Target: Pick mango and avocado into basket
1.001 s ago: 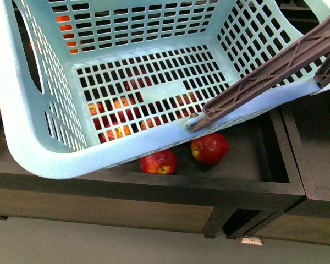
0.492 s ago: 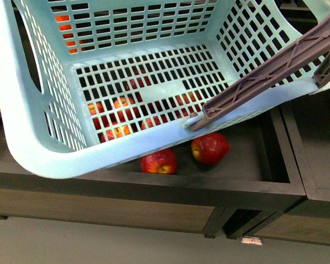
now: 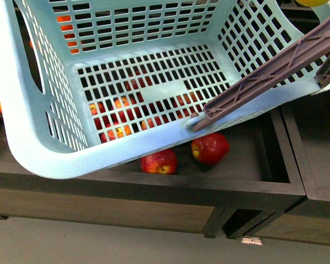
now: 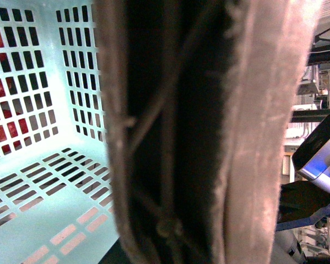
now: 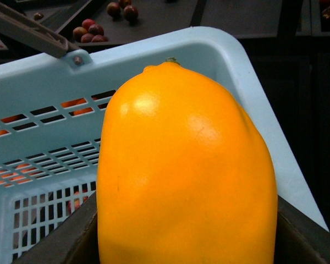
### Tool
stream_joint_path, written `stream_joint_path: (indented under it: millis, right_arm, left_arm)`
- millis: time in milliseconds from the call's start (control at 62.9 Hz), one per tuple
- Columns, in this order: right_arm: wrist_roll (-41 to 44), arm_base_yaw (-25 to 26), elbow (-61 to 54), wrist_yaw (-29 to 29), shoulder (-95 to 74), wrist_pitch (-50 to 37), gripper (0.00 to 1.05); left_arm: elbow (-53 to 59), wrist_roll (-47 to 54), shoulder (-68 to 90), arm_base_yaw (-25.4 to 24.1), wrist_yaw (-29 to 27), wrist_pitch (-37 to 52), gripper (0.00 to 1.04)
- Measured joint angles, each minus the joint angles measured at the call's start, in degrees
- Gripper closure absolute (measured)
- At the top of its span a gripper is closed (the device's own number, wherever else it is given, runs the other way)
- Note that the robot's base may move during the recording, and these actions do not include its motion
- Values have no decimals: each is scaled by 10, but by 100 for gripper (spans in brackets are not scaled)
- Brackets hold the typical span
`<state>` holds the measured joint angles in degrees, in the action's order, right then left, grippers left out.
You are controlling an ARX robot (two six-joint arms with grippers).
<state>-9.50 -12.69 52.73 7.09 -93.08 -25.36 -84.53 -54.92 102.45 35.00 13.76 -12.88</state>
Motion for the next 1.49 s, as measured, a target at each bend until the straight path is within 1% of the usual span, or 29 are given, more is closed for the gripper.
stream_joint_path:
  millis: [64,175,191,238,381,524,540,556,588,604,651,683,715,747,763,794,1017,1080,1160,1223,1271,1493]
  right_arm:
    - [0,-2,-1,-1,0,1,28]
    - [0,-1,-7,-12,3,3,14]
    - [0,0,-9,-15,4,3,11]
    - [-2,4,-14,-24,7,3,7]
    - [-7,27,-36,-73,22,3,9]
    - [-11,49,-48,-97,33,-2,9]
    - [-10,49,-51,-104,33,-12,10]
    - [1,48,-62,-119,33,-48,13]
    - [16,48,-75,-131,33,-87,17]
    - [29,48,-90,-138,34,-125,20]
    - [49,49,-123,-140,41,-188,27]
    - [62,52,-156,-139,52,-231,34]
    - [70,55,-186,-137,69,-257,41]
    - [76,58,-212,-134,89,-269,48]
    - [79,61,-226,-132,101,-275,53]
    - [80,64,-239,-130,112,-279,56]
    - [89,82,-338,-115,188,-290,93]
    - [90,85,-356,-111,207,-290,102]
    - [92,90,-381,-105,237,-289,103]
    - [92,110,-399,-75,260,-284,103]
    - [92,123,-417,-75,286,-276,103]
    - [92,125,-459,-72,362,-239,103]
  left_arm:
    - [0,0,0,0,0,0,90]
    - [0,0,0,0,0,0,90]
    - [0,0,0,0,0,0,90]
    - [0,0,0,0,0,0,90]
    - [1,-3,0,0,0,-3,90]
    - [1,0,0,-2,-4,-3,90]
    - [1,0,0,-2,-4,-3,90]
    - [1,1,0,-1,-5,-3,90]
    - [1,1,0,-1,-4,-3,90]
    - [1,2,0,-1,-3,-3,90]
    - [1,1,0,-1,-1,-3,90]
    - [1,0,0,-1,2,-3,90]
    - [1,-1,0,-1,4,-3,90]
    - [1,-1,0,-1,4,-3,90]
    - [1,0,0,-1,2,-3,90]
    - [1,0,0,-1,2,-3,90]
    - [1,0,0,-1,1,-3,90]
    - [1,0,0,-1,0,-3,90]
    - [1,0,0,-1,-2,-3,90]
    - [1,1,0,-1,-2,-3,90]
    - [1,0,0,-1,-1,-3,90]
    - [1,0,0,0,1,-3,90]
